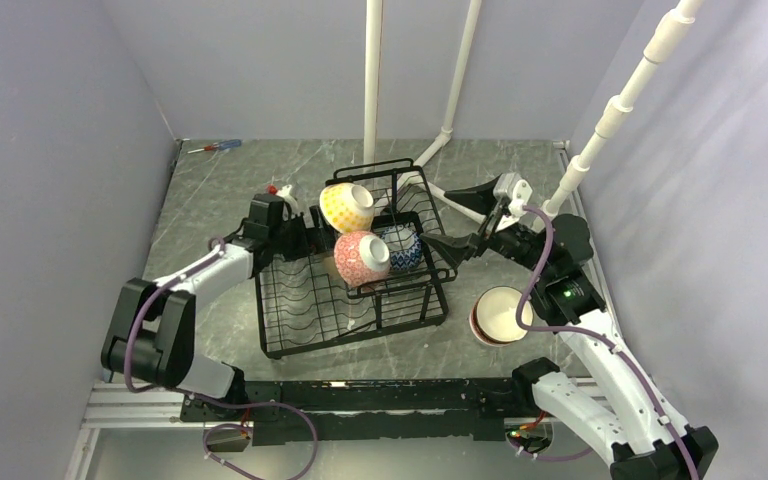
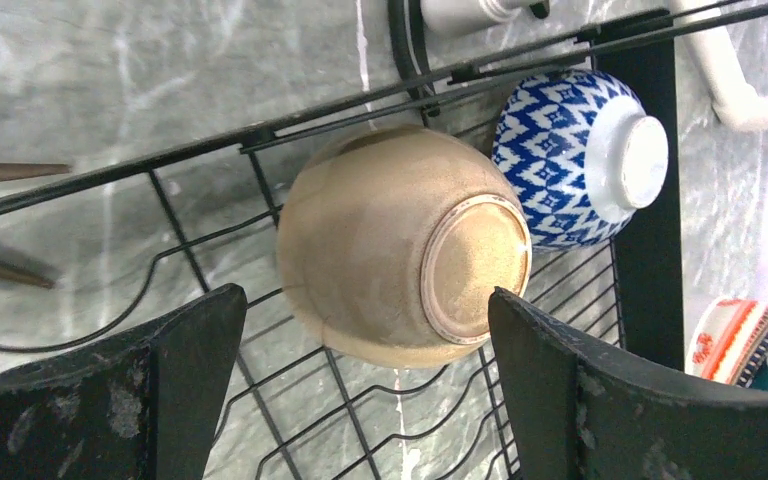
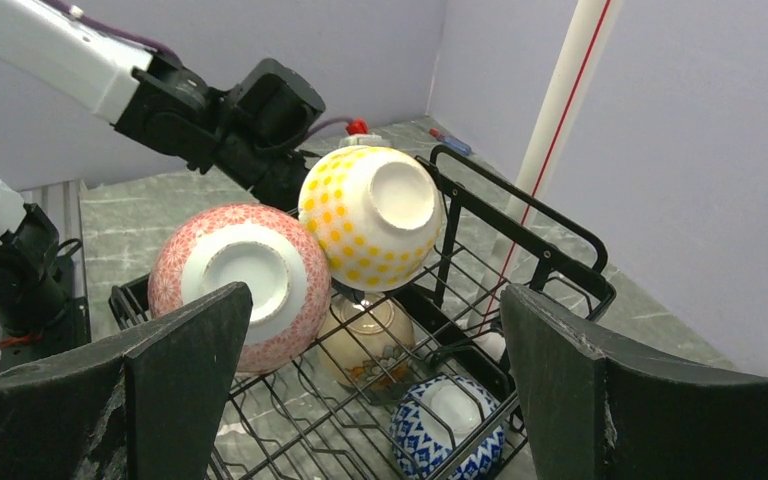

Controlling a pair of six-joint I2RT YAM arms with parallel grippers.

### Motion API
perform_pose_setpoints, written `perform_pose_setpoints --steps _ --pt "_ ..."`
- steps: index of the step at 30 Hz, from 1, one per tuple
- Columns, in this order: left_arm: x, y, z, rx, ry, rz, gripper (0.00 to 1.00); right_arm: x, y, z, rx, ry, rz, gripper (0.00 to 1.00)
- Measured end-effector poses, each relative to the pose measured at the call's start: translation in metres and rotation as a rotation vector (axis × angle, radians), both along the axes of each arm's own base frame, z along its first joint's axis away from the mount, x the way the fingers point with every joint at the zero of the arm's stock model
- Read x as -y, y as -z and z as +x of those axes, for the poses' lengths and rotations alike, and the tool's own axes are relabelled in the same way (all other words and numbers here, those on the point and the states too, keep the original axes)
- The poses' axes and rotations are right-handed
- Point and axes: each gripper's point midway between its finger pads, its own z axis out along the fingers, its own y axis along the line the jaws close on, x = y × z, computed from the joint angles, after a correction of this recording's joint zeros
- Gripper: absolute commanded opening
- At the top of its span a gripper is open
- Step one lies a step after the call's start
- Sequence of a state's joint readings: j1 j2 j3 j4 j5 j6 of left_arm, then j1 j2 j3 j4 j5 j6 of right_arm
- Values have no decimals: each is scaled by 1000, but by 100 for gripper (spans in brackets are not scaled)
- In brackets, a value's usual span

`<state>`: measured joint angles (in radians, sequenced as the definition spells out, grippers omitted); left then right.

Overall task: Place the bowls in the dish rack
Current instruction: Turn the bowl upside down on the dish rack.

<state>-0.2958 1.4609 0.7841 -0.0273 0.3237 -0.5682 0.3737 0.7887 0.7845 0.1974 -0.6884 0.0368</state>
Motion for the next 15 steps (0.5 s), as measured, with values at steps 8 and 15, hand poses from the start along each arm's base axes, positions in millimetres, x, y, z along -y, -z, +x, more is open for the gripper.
perform_pose_setpoints --steps 8,15 --pt "-24 -40 -5 133 -43 95 95 2 -2 4 -33 30 29 100" --pt "-49 -107 -24 340 -105 129 95 8 -1 1 -40 61 45 100"
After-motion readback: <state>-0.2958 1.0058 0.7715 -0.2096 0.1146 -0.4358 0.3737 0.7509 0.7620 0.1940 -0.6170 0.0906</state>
